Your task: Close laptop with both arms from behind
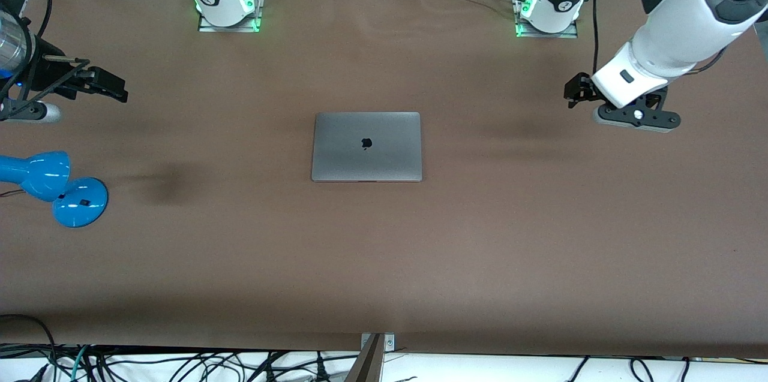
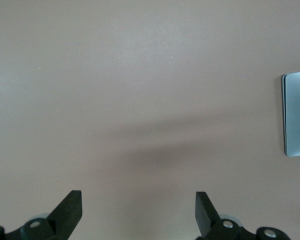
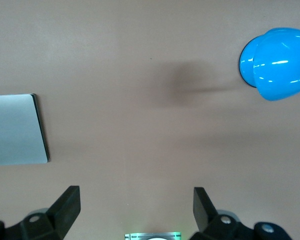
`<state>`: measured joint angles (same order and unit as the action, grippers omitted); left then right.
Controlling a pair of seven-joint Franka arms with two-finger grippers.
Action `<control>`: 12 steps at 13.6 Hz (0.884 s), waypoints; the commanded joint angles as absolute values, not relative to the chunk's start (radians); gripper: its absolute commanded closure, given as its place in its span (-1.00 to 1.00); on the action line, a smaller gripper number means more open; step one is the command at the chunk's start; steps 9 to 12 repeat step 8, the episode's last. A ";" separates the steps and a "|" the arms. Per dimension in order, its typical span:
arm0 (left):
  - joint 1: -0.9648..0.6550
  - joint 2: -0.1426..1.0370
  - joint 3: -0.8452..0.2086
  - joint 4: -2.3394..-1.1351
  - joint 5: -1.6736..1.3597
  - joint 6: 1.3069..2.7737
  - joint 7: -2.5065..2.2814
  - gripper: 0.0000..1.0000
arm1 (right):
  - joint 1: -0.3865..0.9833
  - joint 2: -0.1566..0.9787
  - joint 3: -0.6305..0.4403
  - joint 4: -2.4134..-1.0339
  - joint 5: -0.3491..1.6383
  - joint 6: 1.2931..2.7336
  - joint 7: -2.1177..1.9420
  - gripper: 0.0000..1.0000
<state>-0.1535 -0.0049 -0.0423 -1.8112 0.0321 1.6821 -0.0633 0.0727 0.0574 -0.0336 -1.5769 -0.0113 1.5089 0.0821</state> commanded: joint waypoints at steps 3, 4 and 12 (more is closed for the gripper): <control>-0.144 0.048 -0.043 -1.744 0.026 1.641 -0.034 -1.00 | 0.058 0.038 -0.020 -1.600 0.003 1.520 0.094 -1.00; -0.144 0.048 -0.044 -1.744 0.026 1.641 -0.034 -1.00 | 0.057 0.038 -0.020 -1.600 0.003 1.520 0.094 -1.00; -0.143 0.048 -0.044 -1.741 0.020 1.644 -0.035 -1.00 | 0.057 0.038 -0.020 -1.600 0.003 1.520 0.092 -1.00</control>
